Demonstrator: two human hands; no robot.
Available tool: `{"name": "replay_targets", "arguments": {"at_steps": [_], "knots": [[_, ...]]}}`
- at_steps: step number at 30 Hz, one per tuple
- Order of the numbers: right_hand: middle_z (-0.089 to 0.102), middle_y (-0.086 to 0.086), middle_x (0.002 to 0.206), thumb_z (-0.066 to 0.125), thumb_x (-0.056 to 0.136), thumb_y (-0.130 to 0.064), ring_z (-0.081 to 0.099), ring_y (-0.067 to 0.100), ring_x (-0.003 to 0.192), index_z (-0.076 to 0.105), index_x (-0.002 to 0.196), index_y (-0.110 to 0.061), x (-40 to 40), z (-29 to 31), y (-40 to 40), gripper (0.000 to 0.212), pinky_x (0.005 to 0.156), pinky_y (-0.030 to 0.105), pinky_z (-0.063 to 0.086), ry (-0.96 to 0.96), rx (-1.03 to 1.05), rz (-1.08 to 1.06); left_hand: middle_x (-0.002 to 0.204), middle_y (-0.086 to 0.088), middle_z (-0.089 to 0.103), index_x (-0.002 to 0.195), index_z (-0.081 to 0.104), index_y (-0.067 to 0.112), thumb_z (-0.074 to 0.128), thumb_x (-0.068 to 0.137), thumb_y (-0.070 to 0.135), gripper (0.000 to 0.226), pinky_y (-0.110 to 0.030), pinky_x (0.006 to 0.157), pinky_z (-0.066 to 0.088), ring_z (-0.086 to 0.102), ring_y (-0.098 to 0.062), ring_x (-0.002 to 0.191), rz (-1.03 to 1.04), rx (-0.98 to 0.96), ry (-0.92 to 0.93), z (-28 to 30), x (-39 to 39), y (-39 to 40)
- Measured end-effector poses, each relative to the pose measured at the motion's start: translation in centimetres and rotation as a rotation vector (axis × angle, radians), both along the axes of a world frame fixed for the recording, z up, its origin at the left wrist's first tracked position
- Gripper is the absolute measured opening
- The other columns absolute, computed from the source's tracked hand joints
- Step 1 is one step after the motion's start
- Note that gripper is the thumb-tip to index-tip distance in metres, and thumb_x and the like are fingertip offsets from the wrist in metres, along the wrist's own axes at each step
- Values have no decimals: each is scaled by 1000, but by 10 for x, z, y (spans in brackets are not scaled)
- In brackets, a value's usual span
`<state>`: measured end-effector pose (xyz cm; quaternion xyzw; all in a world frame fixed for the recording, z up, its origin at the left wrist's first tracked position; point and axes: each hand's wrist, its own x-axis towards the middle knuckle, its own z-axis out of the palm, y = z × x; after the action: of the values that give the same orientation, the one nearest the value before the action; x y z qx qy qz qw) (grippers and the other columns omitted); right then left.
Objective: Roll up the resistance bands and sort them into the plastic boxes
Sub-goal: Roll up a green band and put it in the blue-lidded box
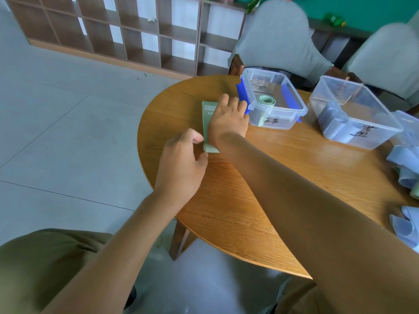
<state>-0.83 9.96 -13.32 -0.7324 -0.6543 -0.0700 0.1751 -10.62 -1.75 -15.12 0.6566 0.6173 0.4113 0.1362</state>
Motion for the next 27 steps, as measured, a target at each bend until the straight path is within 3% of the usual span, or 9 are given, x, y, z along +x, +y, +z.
{"name": "replay_targets", "arguments": {"at_steps": [2, 7, 12, 17, 22, 27], "knots": [[45, 9, 132, 40, 92, -5, 36, 31, 127, 39, 128, -15, 1, -1, 2, 37, 99, 39, 40, 41, -20, -4, 106, 6, 70, 110, 66, 18, 75, 89, 21, 23, -13, 76, 46, 63, -10, 101, -43, 6, -40, 0, 3, 5], [49, 10, 131, 44, 85, -2, 40, 32, 125, 45, 128, -13, 7, -1, -5, 44, 102, 42, 40, 205, -30, 60, 90, 7, 70, 97, 64, 17, 81, 84, 16, 22, -32, 75, 59, 67, -7, 82, -51, 26, -88, -1, 7, 12], [61, 12, 120, 42, 96, -7, 54, 30, 115, 58, 121, -9, 27, -3, -30, 29, 97, 35, 43, 663, 35, 93, 92, 7, 67, 99, 55, 18, 79, 85, 10, 29, -29, 75, 58, 66, -6, 82, -67, 6, -94, 0, 7, 9], [68, -2, 97, 48, 97, -8, 62, 16, 92, 66, 109, -15, 56, -8, -85, 23, 79, 20, 42, 762, 77, 94, 94, 9, 67, 101, 56, 21, 80, 83, 10, 32, -21, 74, 57, 65, -2, 82, -100, 4, -78, 1, 7, -2], [74, -8, 92, 51, 92, 0, 71, 7, 83, 71, 99, -17, 71, -14, -132, 27, 87, 37, 56, 890, 99, 114, 94, 10, 65, 100, 57, 21, 81, 82, 11, 32, -18, 72, 55, 63, -2, 82, -112, 17, -54, 2, 7, -17], [75, -10, 93, 53, 95, -4, 71, 4, 91, 72, 102, -21, 67, -15, -176, 27, 90, 39, 57, 967, 74, 137, 90, 11, 65, 96, 56, 20, 83, 80, 11, 33, -20, 69, 53, 63, -3, 80, -124, 42, -29, 2, 11, -35]]}}
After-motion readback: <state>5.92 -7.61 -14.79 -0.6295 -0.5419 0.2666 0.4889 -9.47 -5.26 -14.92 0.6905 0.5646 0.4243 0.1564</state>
